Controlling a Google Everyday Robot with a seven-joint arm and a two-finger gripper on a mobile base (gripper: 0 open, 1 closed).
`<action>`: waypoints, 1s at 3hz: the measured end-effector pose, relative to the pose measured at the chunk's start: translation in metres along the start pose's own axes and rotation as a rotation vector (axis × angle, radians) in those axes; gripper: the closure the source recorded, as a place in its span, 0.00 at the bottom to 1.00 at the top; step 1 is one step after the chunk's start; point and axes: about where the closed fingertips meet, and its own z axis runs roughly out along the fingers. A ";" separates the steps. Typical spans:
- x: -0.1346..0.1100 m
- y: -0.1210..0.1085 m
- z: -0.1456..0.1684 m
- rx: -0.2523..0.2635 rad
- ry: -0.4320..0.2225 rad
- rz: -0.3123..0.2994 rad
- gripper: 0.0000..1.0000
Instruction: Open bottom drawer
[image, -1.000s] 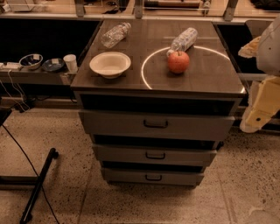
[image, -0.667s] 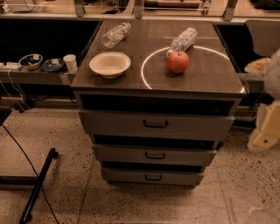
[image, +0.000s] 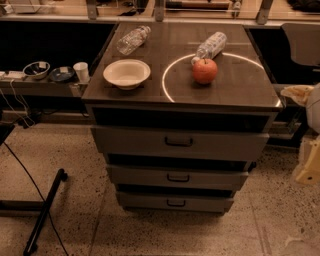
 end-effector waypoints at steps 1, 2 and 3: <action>-0.007 0.017 0.051 -0.082 -0.093 0.005 0.00; -0.016 0.070 0.160 -0.216 -0.281 0.048 0.00; -0.033 0.124 0.254 -0.332 -0.508 0.051 0.00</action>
Offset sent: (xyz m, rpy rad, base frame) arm -0.0315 0.0967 -0.3647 0.5945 0.3181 0.1305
